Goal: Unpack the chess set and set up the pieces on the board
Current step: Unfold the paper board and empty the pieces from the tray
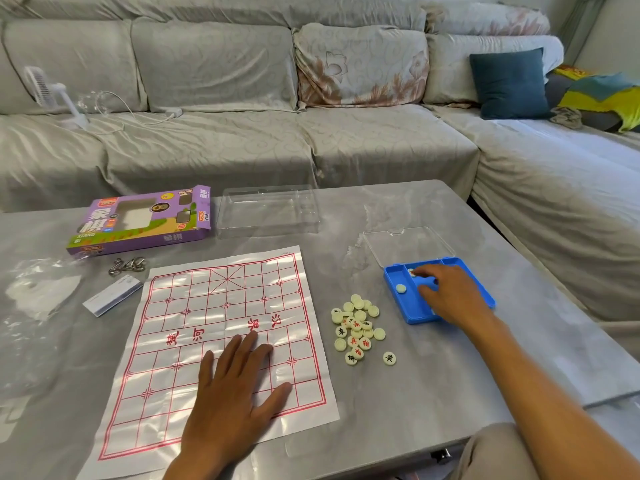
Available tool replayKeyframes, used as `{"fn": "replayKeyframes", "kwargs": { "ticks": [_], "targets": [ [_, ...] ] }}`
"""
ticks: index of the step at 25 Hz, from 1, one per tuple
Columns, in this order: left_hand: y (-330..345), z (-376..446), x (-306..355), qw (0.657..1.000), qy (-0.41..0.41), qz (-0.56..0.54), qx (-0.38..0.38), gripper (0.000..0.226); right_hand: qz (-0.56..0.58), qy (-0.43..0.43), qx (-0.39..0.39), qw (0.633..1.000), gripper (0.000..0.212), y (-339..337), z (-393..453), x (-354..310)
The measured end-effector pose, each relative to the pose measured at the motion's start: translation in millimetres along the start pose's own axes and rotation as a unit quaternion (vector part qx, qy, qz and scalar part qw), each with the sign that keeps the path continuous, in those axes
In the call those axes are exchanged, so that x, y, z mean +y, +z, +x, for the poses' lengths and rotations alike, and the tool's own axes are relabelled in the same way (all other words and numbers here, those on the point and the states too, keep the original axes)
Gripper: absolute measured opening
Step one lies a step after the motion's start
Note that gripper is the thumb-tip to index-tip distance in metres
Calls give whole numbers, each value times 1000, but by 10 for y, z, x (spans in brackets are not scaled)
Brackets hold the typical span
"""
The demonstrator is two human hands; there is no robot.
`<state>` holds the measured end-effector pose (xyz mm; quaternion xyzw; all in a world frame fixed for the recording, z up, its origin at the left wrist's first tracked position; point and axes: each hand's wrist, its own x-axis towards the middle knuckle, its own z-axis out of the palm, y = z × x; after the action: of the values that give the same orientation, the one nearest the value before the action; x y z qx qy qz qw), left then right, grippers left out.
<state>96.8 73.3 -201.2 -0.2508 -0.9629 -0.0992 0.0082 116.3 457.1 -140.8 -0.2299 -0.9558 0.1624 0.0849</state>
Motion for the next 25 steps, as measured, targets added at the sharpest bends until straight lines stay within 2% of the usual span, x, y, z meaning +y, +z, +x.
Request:
{"fn": "replayKeyframes", "kwargs": {
  "ticks": [2,3,8,12,16,18,20,21,23,25],
  "targets": [
    [-12,-8,1,1000,-3,-7,6,77,-33,-51,-63,996,33,76,0,-98],
    [-20,-12,6,1000,-3,-9,8,78,-56,-56,-69,994,33,109,13,-129],
    [-40,-4,17,1000,-12,-17,0,85,-124,-45,-22,991,30,171,45,-229],
    [-56,-15,21,1000,-14,-23,-10,89,-150,-91,15,984,10,162,22,-254],
    [-63,-13,32,1000,-15,-26,-10,83,-80,-68,-2,994,7,161,2,-251],
    [-73,-16,24,999,-16,-25,-17,84,-35,-55,35,997,6,144,-8,-256],
    [-74,-15,24,999,-18,-26,-21,88,12,-79,55,995,9,136,-74,-377],
    [-87,-10,31,999,-22,-30,-19,89,14,-117,38,992,9,154,-128,-490],
    [-111,-2,53,999,-23,-29,-16,94,-12,-181,-47,982,10,236,-219,-742],
    [-118,-6,57,999,-20,-12,-27,97,-14,-184,-107,977,15,315,-247,-857]
  ]
}}
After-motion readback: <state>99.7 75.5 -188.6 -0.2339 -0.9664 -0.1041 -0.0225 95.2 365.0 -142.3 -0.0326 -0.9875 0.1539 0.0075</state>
